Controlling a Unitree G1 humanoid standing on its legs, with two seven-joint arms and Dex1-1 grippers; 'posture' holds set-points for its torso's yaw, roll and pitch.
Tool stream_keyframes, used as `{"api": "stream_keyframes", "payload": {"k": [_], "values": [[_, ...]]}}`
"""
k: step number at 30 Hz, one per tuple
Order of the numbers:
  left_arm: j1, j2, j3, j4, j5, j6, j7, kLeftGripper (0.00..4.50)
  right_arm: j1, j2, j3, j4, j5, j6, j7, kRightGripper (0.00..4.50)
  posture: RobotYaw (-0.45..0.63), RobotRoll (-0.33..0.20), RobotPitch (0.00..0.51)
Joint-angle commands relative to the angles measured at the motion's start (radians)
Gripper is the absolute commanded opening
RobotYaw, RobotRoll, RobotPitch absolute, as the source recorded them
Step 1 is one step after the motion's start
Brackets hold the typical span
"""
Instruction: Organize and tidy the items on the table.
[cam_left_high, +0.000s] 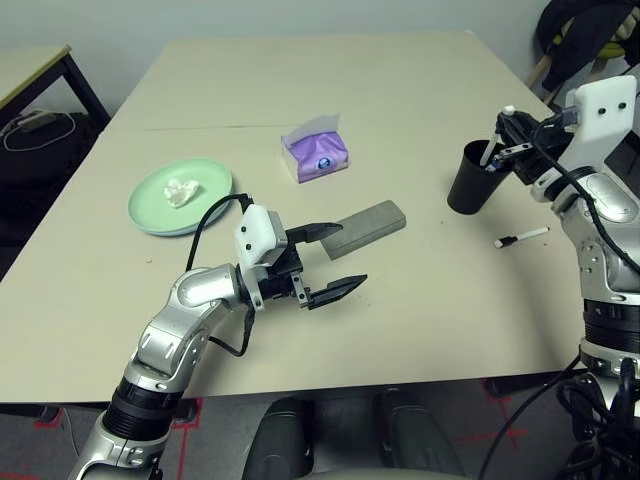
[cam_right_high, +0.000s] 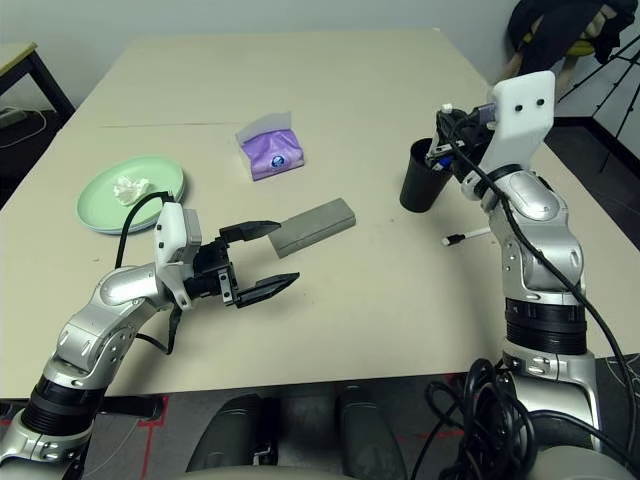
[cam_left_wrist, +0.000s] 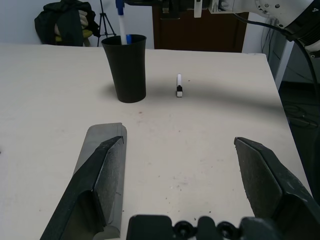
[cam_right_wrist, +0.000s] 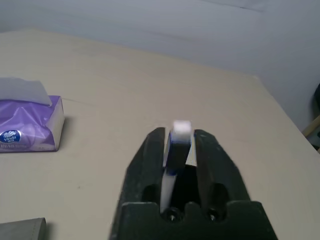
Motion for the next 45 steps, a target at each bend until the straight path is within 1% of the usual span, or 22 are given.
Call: {"api": "stream_keyframes", "payload": {"k": [1,6,11,13,15,18,22,27,30,32,34,36,40,45], "values": [[0.004,0.009,-0.011,0.002,0.010,-0.004,-0.014,4.50,0.001,-0.008,0.006,-0.010,0.004,0.011,0.005,2.63,-0.01,0.000,0.120],[0.002,0.008,-0.011,0.005,0.014,-0.006,-0.016,4.50,-0.011,-0.018,0.005,0.008,0.000,0.000,0.014,4.47,0.00,0.000,0.117],[0.001,0.007,-0.010,0.007,0.017,-0.008,-0.015,4.50,-0.074,-0.036,0.009,0.056,-0.002,-0.033,0.037,4.47,0.00,0.000,0.114],[0.000,0.006,-0.010,0.008,0.019,-0.009,-0.015,4.50,-0.131,-0.048,0.021,0.067,0.019,-0.034,0.078,4.47,0.01,0.000,0.109],[0.000,0.006,-0.009,0.007,0.019,-0.010,-0.015,4.50,-0.176,-0.076,0.052,0.051,0.066,0.017,0.178,4.47,0.01,0.000,0.109],[-0.001,0.005,-0.010,0.008,0.019,-0.008,-0.014,4.50,-0.203,-0.127,0.100,0.008,0.146,0.092,0.340,4.47,0.01,0.000,0.105],[-0.003,0.008,-0.010,0.008,0.021,-0.009,-0.016,4.50,-0.222,-0.276,0.196,-0.026,0.241,0.226,0.613,4.47,0.01,0.000,0.102],[-0.009,0.008,-0.009,0.011,0.022,-0.009,-0.017,4.50,-0.232,-0.460,0.333,0.020,0.242,0.303,0.887,4.47,0.01,0.000,0.099],[-0.008,0.010,-0.008,0.009,0.022,-0.009,-0.017,4.50,-0.234,-0.548,0.436,0.093,0.166,0.245,1.033,4.47,0.02,0.000,0.101],[-0.006,0.010,-0.007,0.006,0.021,-0.007,-0.016,4.50,-0.241,-0.581,0.507,0.167,0.071,0.148,1.094,4.47,0.02,0.000,0.101],[-0.003,0.011,-0.006,0.002,0.020,-0.006,-0.014,4.50,-0.260,-0.593,0.569,0.258,-0.029,0.044,1.136,4.47,0.02,0.000,0.101],[-0.004,0.012,-0.005,0.005,0.021,-0.007,-0.014,4.50,-0.286,-0.590,0.619,0.358,-0.122,-0.072,1.170,4.47,0.03,0.000,0.100],[-0.003,0.015,-0.002,0.004,0.022,-0.007,-0.013,4.50,-0.375,-0.538,0.692,0.567,-0.275,-0.272,1.196,4.47,0.03,0.000,0.097],[-0.007,0.009,-0.001,0.002,0.025,-0.007,-0.002,4.50,-0.470,-0.468,0.755,0.764,-0.429,-0.469,1.213,4.47,0.04,0.000,0.096]]}}
